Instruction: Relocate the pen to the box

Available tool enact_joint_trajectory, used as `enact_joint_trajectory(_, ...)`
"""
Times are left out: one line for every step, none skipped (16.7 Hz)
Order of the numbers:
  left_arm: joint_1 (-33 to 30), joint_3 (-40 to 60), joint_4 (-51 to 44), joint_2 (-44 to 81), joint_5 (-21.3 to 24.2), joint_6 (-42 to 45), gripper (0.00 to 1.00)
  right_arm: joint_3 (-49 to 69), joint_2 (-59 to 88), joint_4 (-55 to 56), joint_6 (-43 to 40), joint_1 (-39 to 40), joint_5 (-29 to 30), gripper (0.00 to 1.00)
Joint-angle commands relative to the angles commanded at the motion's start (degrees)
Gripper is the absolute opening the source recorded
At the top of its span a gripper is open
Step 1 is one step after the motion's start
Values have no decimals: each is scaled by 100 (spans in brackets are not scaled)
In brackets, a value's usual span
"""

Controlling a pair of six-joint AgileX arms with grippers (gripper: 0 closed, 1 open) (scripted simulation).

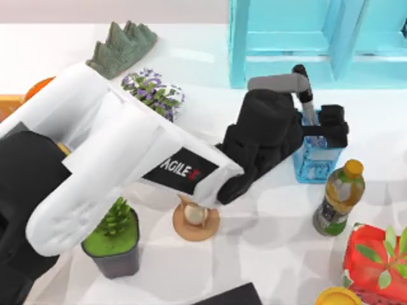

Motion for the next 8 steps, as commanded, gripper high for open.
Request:
enact_joint_trajectory(0,0,0,0,0,0,62,0,0,0,0,0,0,100)
enact_joint_trajectory(0,0,0,0,0,0,55,0,0,0,0,0,0,100)
enact_joint_trajectory(0,0,0,0,0,0,47,0,0,0,0,0,0,100)
enact_joint_trajectory(0,0,0,0,0,0,40,0,0,0,0,0,0,100)
enact_joint_trajectory(0,0,0,0,0,0,32,0,0,0,0,0,0,100)
enact_joint_trajectory(0,0,0,0,0,0,25,0,0,0,0,0,0,100)
enact_joint_trajectory(0,0,0,0,0,0,17,0,0,0,0,0,0,100)
enact_joint_trajectory(0,0,0,0,0,0,10,0,0,0,0,0,0,100)
